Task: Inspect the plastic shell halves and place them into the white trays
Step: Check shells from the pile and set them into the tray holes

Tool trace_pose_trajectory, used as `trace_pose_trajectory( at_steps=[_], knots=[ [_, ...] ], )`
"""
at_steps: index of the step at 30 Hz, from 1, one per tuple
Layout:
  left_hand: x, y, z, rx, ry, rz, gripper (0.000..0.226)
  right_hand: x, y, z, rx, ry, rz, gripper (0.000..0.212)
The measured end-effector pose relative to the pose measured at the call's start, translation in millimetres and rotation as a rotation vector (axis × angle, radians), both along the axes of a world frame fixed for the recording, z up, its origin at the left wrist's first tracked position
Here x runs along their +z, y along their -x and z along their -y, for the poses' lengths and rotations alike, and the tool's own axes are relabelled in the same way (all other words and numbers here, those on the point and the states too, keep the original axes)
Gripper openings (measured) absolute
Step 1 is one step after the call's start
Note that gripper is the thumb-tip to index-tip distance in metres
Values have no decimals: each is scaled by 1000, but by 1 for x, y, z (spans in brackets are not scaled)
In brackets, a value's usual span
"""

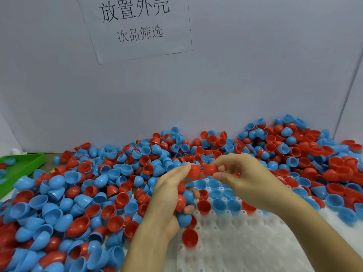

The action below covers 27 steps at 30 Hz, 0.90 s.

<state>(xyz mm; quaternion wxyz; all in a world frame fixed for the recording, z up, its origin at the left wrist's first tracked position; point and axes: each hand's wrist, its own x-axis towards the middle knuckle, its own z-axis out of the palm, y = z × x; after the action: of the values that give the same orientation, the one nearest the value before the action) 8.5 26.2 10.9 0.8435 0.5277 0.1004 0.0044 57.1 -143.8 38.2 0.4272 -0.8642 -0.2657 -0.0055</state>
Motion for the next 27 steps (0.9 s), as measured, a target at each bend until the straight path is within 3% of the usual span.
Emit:
trace_pose_trajectory(
  at_steps=[4, 10, 16, 19, 22, 27],
  knots=[
    [-2, 0, 3, 17, -223, 101, 12, 2, -1, 5, -72, 108, 42, 19],
    [0, 3, 3, -17, -622, 282, 19, 7, 3, -4, -90, 16, -47, 31],
    [1, 4, 1, -75, -695, 320, 29, 5, -1, 0, -116, 26, -172, 10],
    [2, 4, 3, -47, -587, 314, 25, 5, -4, 2, -150, 8, -148, 9],
    [0, 1, 2, 164, -397, 207, 7, 13, -1, 6, -128, 66, -104, 10],
    [3, -3, -8, 394, 19, 32, 9, 11, 25, -18, 107, 516, 16, 6]
  ],
)
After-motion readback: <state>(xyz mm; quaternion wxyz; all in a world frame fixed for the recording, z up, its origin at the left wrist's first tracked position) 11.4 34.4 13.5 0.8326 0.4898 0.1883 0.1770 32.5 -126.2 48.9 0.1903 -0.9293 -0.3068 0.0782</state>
